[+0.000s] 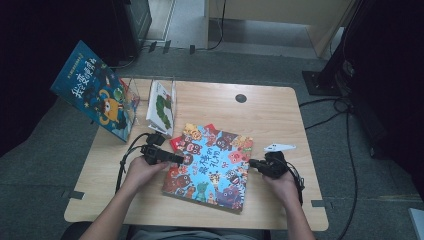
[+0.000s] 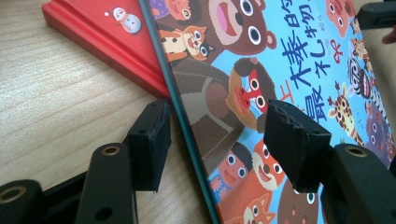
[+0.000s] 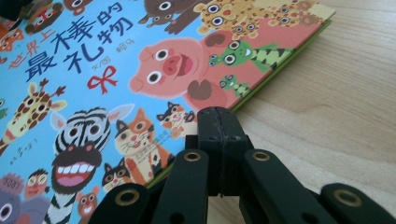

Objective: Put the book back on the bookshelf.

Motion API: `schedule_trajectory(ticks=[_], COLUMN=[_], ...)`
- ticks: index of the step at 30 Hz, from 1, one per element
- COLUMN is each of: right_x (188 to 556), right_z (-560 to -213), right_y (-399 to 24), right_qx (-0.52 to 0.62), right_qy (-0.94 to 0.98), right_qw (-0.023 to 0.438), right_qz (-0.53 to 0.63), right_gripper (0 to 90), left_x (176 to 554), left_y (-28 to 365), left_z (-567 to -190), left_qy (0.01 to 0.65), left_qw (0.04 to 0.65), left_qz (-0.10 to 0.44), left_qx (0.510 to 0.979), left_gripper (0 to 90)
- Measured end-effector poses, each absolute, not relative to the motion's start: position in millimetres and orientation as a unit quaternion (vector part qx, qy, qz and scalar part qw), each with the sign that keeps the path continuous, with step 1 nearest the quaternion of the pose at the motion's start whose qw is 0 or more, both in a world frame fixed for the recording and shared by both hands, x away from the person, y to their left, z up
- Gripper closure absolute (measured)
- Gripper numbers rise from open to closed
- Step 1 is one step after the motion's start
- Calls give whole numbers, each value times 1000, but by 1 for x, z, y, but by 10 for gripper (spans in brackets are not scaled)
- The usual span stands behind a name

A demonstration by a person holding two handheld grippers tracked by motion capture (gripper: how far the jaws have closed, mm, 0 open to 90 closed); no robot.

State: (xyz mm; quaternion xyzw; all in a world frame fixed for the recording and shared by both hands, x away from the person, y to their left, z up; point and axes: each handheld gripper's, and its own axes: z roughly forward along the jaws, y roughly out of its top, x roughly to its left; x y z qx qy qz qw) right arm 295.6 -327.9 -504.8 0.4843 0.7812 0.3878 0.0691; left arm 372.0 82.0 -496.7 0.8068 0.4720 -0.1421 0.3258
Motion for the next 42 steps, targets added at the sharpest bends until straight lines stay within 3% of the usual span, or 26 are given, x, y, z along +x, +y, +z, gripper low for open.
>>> schedule_trajectory(ticks=[11, 18, 25, 34, 38, 42], right_x=[298, 296, 296, 303, 306, 308], right_z=[-506, -506, -507, -513, -514, -514], right_y=[-325, -324, -323, -320, -312, -307], right_qx=[479, 473, 468, 466, 461, 449], right_qy=[783, 786, 787, 781, 783, 788], right_qw=[66, 65, 75, 52, 58, 57], right_qz=[392, 393, 395, 412, 413, 417], right_gripper=[900, 900, 900, 900, 900, 900], left_x=[373, 372, 371, 370, 371, 372], left_y=[85, 84, 78, 98, 102, 102], left_z=[-496, -496, -492, -462, -459, -444], left_qy=[475, 480, 480, 489, 485, 475], left_qw=[319, 320, 293, 341, 365, 393], left_qz=[-145, -150, -125, -142, -199, -214], left_qx=[807, 802, 817, 790, 770, 758], left_gripper=[461, 437, 493, 555, 562, 599])
